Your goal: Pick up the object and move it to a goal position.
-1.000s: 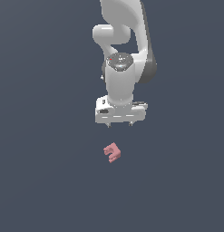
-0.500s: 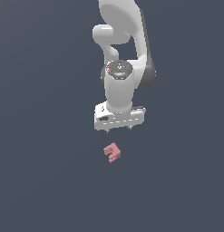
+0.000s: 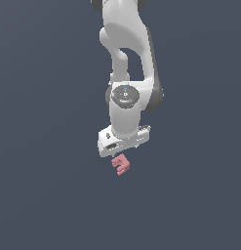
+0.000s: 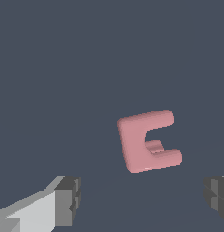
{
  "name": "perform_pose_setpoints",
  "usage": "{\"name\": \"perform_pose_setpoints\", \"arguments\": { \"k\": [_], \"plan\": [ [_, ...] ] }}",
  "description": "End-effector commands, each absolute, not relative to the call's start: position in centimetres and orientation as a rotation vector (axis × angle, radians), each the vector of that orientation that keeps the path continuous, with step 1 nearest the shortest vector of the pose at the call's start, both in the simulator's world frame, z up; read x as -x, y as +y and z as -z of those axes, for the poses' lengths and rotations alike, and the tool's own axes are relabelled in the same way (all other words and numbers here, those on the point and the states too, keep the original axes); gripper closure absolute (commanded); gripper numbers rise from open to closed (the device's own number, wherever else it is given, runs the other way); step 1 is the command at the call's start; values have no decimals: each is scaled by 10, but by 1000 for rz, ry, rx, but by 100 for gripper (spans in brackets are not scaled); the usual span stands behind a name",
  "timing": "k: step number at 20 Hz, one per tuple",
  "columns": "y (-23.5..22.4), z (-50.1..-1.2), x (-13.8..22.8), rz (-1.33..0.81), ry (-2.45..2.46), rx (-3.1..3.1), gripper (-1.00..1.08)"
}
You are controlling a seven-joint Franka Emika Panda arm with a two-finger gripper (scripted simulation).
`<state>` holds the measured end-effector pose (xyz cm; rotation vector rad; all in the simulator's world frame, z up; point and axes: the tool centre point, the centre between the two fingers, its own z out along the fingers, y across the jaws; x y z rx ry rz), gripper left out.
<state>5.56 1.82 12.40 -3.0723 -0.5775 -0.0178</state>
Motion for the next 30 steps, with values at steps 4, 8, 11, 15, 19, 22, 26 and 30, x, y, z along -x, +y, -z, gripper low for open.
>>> {"name": "perform_pose_setpoints", "arguments": {
  "k": [4,8,11,15,19,22,26,30],
  "plan": [
    [10,-105,-71,8,-751,3044,-92],
    [6,-96,-77,3,-830,3028,-92],
    [4,-92,-80,1,-865,3019,-92],
    [3,-90,-81,0,-882,3015,-92],
    [3,-86,-81,-1,-875,3017,-92],
    [3,-76,-80,0,-877,3016,-92],
    [4,-53,-80,0,-881,3015,-92],
    [3,-40,-80,0,-882,3015,-92]
  ]
}}
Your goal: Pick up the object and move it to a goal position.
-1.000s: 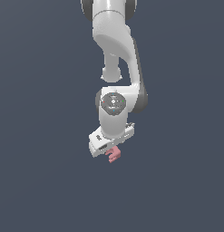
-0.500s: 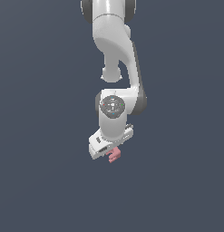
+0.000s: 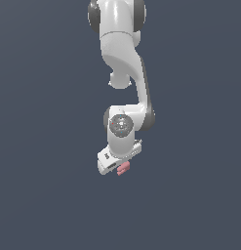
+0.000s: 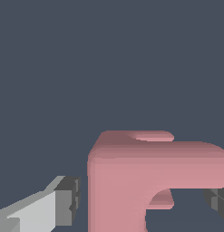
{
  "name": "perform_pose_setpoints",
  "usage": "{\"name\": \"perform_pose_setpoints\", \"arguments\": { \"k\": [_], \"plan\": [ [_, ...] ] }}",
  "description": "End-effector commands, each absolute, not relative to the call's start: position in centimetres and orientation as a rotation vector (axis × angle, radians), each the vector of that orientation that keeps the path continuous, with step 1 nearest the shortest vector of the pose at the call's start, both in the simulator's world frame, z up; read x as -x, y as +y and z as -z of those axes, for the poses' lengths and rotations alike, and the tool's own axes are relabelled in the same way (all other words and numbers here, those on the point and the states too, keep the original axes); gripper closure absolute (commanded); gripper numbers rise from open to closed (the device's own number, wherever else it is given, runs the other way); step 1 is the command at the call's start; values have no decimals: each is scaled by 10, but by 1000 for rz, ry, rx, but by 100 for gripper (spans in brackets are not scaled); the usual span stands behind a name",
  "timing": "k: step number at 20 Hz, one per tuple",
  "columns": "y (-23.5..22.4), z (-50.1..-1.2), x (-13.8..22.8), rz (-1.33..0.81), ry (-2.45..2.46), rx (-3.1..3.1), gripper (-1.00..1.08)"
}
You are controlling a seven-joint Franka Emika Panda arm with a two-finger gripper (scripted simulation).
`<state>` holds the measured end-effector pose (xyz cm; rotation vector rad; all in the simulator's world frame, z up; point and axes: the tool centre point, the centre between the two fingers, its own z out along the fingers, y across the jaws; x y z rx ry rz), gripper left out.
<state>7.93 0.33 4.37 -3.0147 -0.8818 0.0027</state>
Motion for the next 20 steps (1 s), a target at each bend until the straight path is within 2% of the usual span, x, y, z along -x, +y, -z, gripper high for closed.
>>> {"name": "perform_pose_setpoints", "arguments": {
  "k": [1,4,5,20],
  "plan": [
    [3,-39,-80,0,-882,3015,-92],
    [3,-40,-81,0,-882,3015,-92],
    [3,-40,-81,0,-882,3015,108],
    [5,-45,-79,0,-882,3015,108]
  ]
}}
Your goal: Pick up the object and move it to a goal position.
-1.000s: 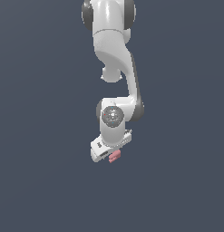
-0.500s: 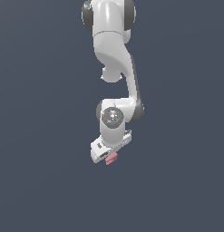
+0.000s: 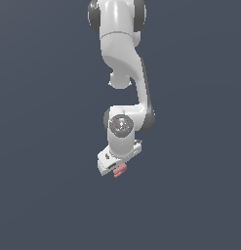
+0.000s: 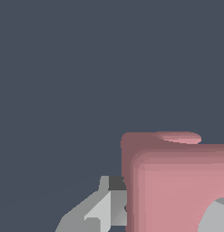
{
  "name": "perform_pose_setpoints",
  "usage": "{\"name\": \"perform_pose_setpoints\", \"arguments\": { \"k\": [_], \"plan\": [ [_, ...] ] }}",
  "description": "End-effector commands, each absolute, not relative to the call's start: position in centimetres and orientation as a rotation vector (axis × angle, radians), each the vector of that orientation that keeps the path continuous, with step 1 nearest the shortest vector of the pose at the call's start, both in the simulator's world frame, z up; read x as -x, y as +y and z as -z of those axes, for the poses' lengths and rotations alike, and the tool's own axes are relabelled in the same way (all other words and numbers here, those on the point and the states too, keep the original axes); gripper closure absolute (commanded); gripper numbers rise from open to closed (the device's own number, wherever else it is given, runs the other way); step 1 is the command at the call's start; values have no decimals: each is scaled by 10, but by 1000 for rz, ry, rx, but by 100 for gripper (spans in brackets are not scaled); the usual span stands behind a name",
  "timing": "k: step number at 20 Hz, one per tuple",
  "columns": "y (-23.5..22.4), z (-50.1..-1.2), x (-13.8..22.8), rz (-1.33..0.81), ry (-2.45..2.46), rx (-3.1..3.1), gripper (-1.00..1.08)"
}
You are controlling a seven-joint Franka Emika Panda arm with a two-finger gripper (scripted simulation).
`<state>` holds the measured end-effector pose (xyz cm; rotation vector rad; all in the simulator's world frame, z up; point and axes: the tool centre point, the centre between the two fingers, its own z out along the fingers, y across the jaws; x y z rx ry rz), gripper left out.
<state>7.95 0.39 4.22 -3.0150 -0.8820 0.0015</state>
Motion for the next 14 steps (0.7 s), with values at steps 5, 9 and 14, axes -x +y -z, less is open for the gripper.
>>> {"name": "perform_pose_setpoints", "arguments": {
  "k": [5,9,14],
  "plan": [
    [9,-60,-72,0,-883,3015,108],
    [15,-81,-63,0,-883,3015,108],
    [25,-118,-47,-1,-883,3016,108]
  ]
}}
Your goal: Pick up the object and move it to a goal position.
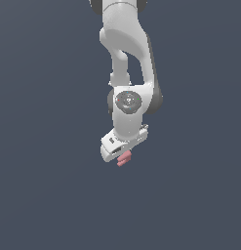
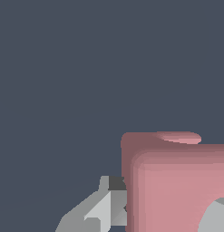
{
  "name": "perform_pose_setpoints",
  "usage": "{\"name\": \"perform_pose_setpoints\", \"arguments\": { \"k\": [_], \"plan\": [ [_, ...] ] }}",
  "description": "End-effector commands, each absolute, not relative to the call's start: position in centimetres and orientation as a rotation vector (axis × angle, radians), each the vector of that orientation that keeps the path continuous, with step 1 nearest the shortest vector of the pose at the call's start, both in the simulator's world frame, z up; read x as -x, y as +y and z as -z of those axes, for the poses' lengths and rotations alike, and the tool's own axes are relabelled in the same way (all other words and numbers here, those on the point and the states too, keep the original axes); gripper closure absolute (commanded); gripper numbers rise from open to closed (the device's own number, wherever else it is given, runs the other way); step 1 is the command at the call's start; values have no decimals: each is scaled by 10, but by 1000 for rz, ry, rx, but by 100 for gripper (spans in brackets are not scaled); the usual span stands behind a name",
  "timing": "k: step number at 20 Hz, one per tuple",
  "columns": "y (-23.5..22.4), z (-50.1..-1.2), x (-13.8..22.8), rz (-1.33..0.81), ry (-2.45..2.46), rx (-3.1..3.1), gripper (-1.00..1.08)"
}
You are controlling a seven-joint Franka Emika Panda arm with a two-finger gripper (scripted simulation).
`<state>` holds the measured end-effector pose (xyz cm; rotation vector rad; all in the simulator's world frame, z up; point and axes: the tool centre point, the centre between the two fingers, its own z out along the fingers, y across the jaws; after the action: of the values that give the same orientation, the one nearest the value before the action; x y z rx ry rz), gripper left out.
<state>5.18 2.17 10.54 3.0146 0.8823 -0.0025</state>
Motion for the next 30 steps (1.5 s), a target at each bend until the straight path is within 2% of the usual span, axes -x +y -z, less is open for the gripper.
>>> {"name": "perform_pose_setpoints", "arguments": {
  "k": [1,19,30],
  "plan": [
    [28,-127,-43,1,883,-3014,108],
    [75,-294,26,1,883,-3013,108],
    [87,-338,41,0,883,-3014,108]
  ]
}}
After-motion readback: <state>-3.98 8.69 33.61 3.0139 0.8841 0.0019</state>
